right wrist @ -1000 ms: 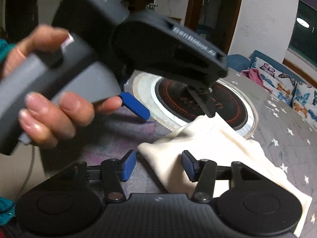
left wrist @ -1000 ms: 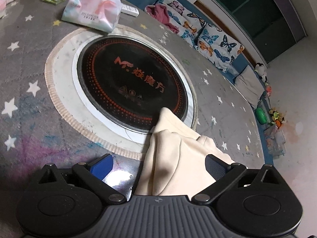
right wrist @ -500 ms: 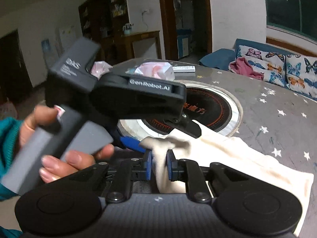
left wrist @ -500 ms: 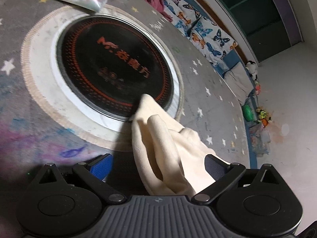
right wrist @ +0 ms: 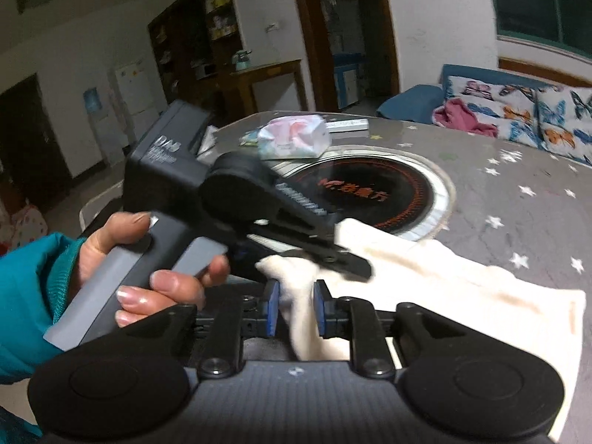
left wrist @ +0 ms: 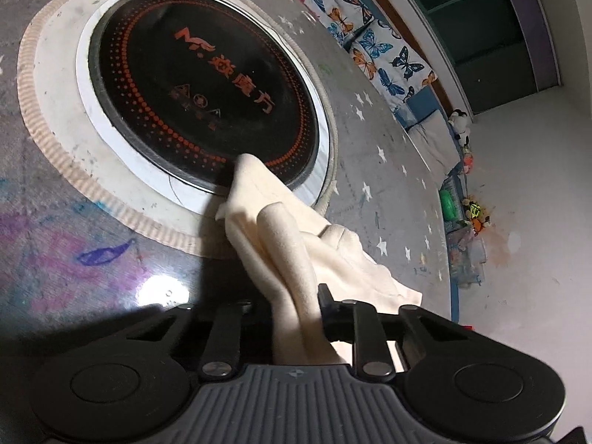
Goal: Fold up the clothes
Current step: 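Grasp the sweatshirt edge with the left gripper while the right gripper grasps beside it, then lift the held sweatshirt edge with both grippers and fold it over the rest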
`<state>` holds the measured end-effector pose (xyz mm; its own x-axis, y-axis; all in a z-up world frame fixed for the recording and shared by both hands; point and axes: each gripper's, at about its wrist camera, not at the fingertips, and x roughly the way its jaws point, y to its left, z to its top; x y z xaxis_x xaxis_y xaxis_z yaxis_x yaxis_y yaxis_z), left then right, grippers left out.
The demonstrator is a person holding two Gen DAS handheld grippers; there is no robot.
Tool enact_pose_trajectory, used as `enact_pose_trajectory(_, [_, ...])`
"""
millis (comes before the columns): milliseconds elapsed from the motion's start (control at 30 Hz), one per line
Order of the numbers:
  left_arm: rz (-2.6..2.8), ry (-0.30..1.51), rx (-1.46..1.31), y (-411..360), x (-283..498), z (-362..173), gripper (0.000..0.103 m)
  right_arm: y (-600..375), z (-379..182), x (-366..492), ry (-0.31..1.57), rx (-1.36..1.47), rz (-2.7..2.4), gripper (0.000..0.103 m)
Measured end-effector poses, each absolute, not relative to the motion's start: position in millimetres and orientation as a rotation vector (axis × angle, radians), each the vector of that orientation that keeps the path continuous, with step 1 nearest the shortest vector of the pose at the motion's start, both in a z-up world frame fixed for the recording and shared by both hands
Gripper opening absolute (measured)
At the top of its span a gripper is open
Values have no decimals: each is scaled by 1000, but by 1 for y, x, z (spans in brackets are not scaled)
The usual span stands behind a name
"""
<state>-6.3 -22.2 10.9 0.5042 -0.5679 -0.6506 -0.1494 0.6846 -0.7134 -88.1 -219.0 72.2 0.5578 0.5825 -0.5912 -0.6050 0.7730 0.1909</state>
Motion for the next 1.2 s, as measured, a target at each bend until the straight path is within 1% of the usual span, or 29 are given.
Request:
enact_pose_trajectory(67, [-290, 1032, -800, -22, -6, 12, 21, -230, 73, -87, 681, -35, 660, 24])
enact_pose_trajectory(133, [-286, 1031, -791, -22, -6, 13, 21, -243, 72, -86, 682, -44, 589, 24])
enact_pose_trajectory(233, [-281, 1033, -780, -22, -6, 13, 21, -266, 69, -80, 694, -61, 463, 29])
enact_pose_trajectory(267, [-281, 1034, -774, -23, -6, 13, 21, -276, 66, -77, 702, -54, 423, 36])
enact_pose_trajectory(333, [-282, 1033, -763, -23, -6, 14, 21, -295, 62, -70, 713, -37, 348, 45])
enact_pose_trajectory(400, [-281, 1032, -750, -24, -6, 16, 21, -313, 58, -65, 721, -17, 277, 48])
enact_pose_trajectory(533, [-280, 1030, -725, -26, -5, 18, 21, -342, 48, -55, 739, 18, 180, 62])
enact_pose_trajectory(567, [-279, 1029, -720, -27, -5, 18, 21, -347, 46, -52, 741, 22, 165, 63])
enact_pose_trajectory(733, [-274, 1023, -684, -31, -4, 22, 21, -369, 32, -41, 768, 119, 145, 64])
enact_pose_trajectory(900, [-272, 1018, -642, -36, -4, 26, 21, -367, 24, -39, 774, 180, 169, 59])
enact_pose_trajectory(933, [-271, 1017, -634, -37, -3, 27, 21, -366, 24, -39, 771, 177, 168, 54])
enact_pose_trajectory(967, [-272, 1015, -626, -38, -3, 27, 21, -365, 24, -40, 771, 185, 177, 44])
enact_pose_trajectory(1000, [-274, 1012, -617, -39, -4, 29, 21, -364, 25, -41, 771, 193, 186, 39])
enact_pose_trajectory(1033, [-277, 1008, -609, -40, -5, 30, 21, -363, 25, -41, 772, 203, 197, 29])
enact_pose_trajectory(1067, [-279, 1004, -601, -41, -6, 32, 21, -361, 26, -42, 770, 209, 204, 23])
enact_pose_trajectory(1100, [-283, 1001, -594, -43, -6, 34, 21, -360, 28, -43, 765, 207, 204, 21])
enact_pose_trajectory(1133, [-286, 998, -586, -44, -6, 36, 21, -360, 30, -44, 756, 205, 204, 15])
enact_pose_trajectory(1200, [-296, 987, -568, -47, -6, 41, 21, -359, 33, -47, 740, 202, 204, 14])
